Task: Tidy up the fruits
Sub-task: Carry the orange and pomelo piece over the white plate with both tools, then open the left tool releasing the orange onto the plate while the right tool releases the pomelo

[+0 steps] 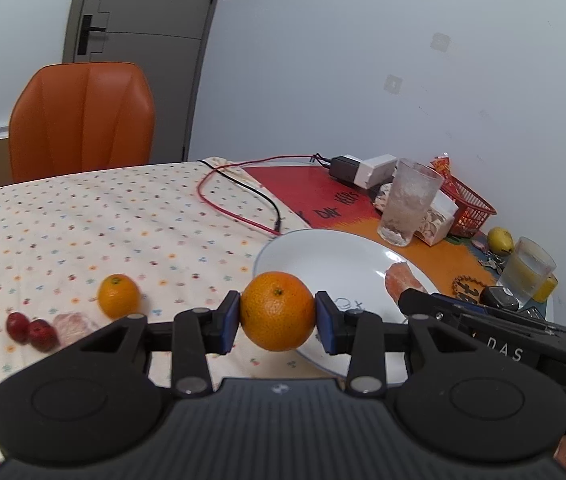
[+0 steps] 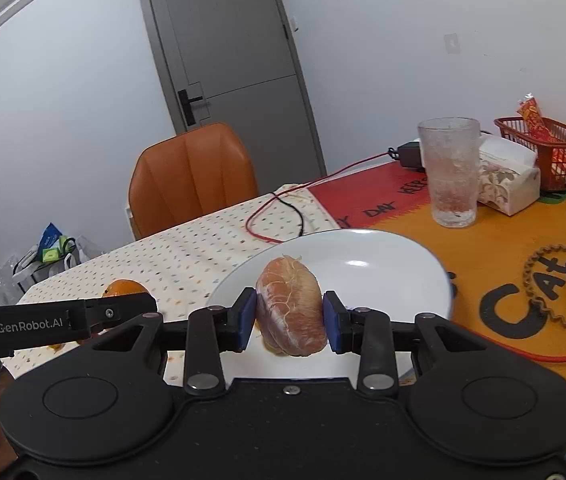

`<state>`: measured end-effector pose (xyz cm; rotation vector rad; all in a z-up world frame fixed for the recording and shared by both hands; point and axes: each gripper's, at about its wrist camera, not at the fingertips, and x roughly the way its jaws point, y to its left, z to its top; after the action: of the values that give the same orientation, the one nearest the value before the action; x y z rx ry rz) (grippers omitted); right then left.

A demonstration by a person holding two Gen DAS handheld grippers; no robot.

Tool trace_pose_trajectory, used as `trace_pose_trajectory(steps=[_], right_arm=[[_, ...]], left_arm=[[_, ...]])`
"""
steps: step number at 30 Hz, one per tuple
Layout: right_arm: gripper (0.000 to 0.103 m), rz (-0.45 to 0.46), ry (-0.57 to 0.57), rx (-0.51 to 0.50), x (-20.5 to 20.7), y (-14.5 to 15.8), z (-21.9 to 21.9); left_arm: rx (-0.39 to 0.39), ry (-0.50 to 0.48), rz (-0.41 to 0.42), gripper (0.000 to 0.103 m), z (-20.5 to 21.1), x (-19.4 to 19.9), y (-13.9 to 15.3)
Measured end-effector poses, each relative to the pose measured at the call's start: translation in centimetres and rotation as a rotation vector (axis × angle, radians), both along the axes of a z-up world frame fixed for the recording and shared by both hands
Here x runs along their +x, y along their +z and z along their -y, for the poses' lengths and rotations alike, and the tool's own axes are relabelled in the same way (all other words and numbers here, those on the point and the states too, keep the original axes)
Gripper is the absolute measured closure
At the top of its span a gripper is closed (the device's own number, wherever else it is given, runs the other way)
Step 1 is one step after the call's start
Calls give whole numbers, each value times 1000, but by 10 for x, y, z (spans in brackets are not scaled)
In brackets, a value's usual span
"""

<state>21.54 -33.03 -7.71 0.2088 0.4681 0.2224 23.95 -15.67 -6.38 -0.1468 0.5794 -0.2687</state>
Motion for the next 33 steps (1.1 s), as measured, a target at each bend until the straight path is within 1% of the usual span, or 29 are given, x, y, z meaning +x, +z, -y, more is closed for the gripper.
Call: trace_pose_trajectory(steps=[16, 21, 23, 25, 27, 31, 33], right_arm=[[69, -16, -57, 13, 13, -11, 30], [69, -14, -60, 15, 16, -12, 36], [67, -18, -49, 12, 17, -12, 37], [63, -34, -32, 30, 18, -13, 38], [62, -20, -42, 34, 16, -12, 40], [61, -15, -54, 59, 13, -12, 47], [61, -18, -60, 70, 12, -13, 48]], left_arm=[[20, -76, -36, 65, 45, 23, -14], [22, -79, -56, 64, 55, 29, -19], [5, -66, -73, 64, 55, 32, -20], [1, -55, -61, 62, 54, 31, -19], [9, -56, -52, 61, 53, 30, -17], [8, -47, -50, 61, 47, 26, -12], [11, -36, -45, 57, 42, 24, -10]])
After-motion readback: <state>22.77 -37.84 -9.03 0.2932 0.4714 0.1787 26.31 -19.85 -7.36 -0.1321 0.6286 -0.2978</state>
